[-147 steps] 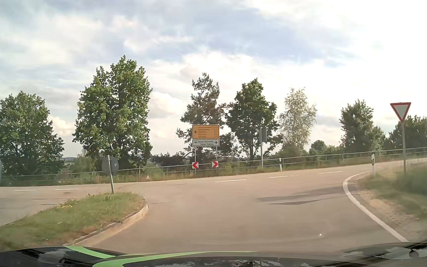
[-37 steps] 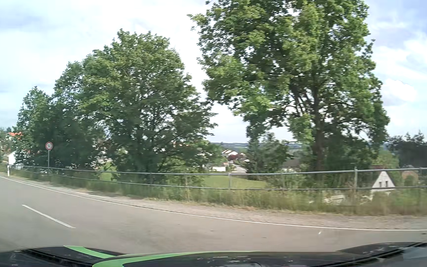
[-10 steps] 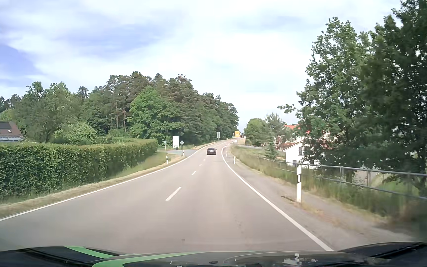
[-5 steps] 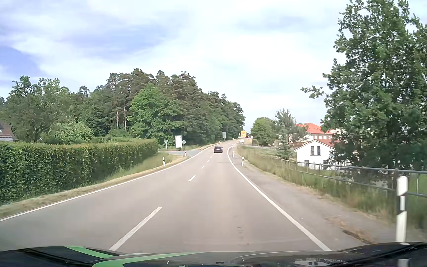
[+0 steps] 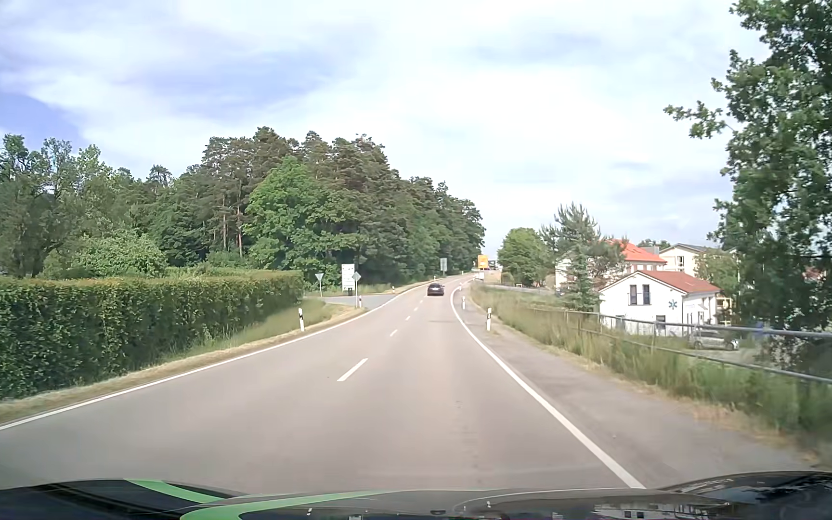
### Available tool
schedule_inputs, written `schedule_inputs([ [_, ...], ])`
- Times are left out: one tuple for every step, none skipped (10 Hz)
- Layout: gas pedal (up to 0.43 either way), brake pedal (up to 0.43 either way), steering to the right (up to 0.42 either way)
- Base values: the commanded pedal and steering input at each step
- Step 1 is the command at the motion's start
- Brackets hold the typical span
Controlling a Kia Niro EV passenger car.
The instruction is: Follow the waypoints while adhering to traffic rules and regulations
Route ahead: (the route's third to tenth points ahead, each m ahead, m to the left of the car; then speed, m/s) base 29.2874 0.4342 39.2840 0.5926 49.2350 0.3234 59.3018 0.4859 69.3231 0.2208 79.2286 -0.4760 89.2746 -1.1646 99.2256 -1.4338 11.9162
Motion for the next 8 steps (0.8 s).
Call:
schedule_inputs([
  [0.268,0.0,-0.006],
  [0.24,0.0,-0.006],
  [0.24,0.0,-0.006],
  [0.24,0.0,-0.006],
  [0.24,0.0,-0.006],
  [0.24,0.0,-0.007],
  [0.228,0.0,-0.006],
  [0.209,0.0,-0.006],
])
